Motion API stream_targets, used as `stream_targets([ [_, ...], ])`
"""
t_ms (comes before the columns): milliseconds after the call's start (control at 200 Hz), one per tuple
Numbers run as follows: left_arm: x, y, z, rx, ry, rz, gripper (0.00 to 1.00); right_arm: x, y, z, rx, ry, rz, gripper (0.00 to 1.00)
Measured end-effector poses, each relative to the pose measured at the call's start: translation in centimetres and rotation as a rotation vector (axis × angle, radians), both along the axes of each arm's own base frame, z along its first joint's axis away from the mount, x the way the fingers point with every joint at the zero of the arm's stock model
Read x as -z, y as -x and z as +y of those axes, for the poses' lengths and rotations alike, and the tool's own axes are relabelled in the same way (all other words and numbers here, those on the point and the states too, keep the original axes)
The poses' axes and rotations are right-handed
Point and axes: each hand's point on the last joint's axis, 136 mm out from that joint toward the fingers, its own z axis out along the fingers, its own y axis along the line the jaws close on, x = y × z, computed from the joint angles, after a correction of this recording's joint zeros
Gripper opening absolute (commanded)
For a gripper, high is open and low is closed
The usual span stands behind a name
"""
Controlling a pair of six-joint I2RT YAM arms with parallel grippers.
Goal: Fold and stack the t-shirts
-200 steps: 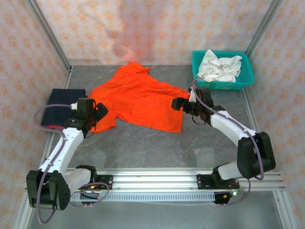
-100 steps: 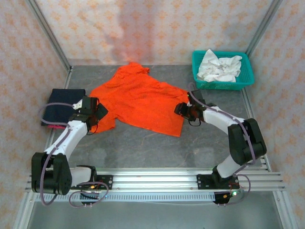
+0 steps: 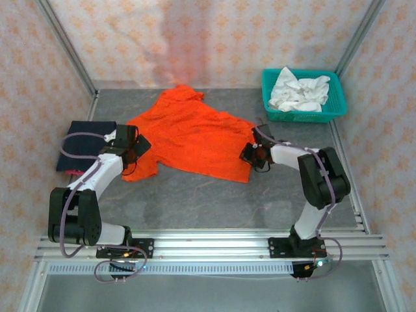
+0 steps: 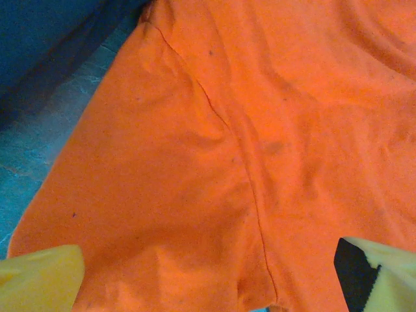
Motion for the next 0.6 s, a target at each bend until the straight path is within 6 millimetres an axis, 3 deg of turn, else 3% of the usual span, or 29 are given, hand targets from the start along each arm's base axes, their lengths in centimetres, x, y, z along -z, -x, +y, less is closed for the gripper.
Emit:
stream_targets([
  [90, 0.0, -0.1, -0.2, 0.009, 0.008, -0.001, 1.0, 0.0, -1.5, -2.1, 0.064, -0.004, -0.005, 0.21],
  [295, -0.2, 0.0, -0.2, 0.006, 0.011, 0.001, 1.0, -0.4, -6.9, -5.6, 0.148, 0.018, -0.044, 0.25],
  [370, -0.3, 0.4, -0.2, -0.002, 0.016, 0.002, 1.0, -0.8, -7.8, -5.9, 0.142, 0.025, -0.059, 0.33],
  [500, 0.6, 2.3, -0.7, -0.029, 0.065, 0.009, 0.96, -1.6, -7.8, -5.6, 0.112, 0.014, -0.081, 0.61],
  [600, 2.1, 4.1, -2.0, -0.023, 0.084, 0.053, 0.86, -3.0, -7.0, -5.3, 0.095, -0.01, -0.119, 0.69],
])
